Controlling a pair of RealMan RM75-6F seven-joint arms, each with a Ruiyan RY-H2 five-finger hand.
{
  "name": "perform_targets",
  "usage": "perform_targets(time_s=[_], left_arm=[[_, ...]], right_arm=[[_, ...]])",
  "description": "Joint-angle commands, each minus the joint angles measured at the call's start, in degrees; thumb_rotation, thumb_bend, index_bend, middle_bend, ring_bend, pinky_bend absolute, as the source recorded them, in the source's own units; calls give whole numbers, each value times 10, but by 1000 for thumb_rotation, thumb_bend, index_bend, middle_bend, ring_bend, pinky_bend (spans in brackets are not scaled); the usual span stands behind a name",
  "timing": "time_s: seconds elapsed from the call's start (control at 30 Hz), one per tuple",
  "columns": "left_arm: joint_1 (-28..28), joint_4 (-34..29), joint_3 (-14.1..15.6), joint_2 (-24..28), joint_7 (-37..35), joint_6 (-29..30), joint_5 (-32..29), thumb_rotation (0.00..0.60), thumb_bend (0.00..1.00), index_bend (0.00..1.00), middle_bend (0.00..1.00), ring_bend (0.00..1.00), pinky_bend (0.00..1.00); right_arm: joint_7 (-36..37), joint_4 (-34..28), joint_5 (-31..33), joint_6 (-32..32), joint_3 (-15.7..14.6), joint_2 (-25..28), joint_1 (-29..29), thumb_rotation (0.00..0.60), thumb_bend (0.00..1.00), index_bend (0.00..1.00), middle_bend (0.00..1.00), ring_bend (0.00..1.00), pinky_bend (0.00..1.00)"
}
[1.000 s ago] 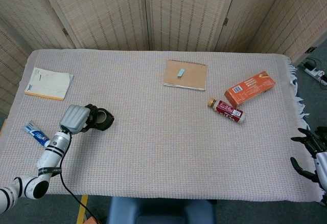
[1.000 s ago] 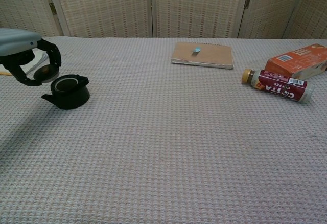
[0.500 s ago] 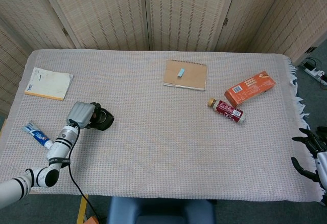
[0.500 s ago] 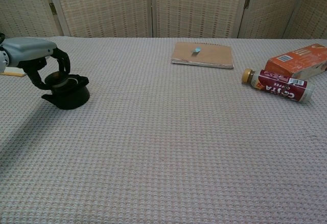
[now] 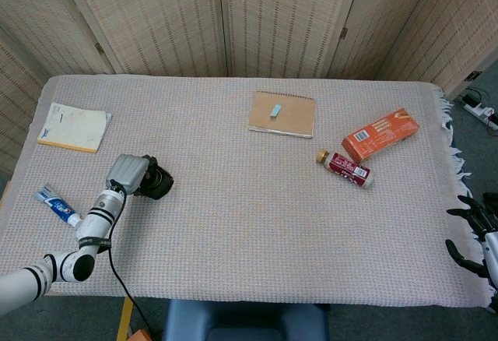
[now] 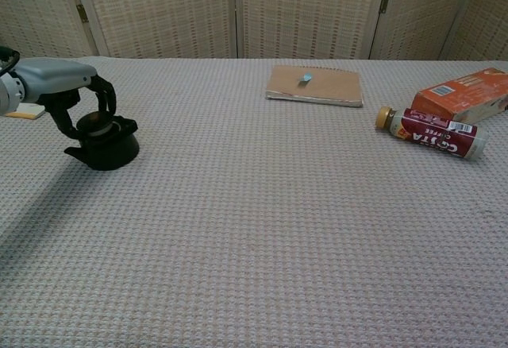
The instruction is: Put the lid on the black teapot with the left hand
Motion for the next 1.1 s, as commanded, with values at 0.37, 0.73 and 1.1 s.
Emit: perform_targets(time_s=[0.37,0.73,1.1], left_arm=[[-12,-18,8,7,10,8,-21,600,250,204,280,824,735],[-5,-55,6,35,-2,38,-20,600,250,215,259,819,734],[16,-113,30,72,-9,49,-11,600,246,215,259,830,736]], right_arm=[[2,2,0,1,1,0,-1,600,371,283,180,271,113],[6,4,0,3,2,1,-2,600,372,283,180,269,120],[7,8,1,-2,3,-2,1,600,372,283,180,271,123]])
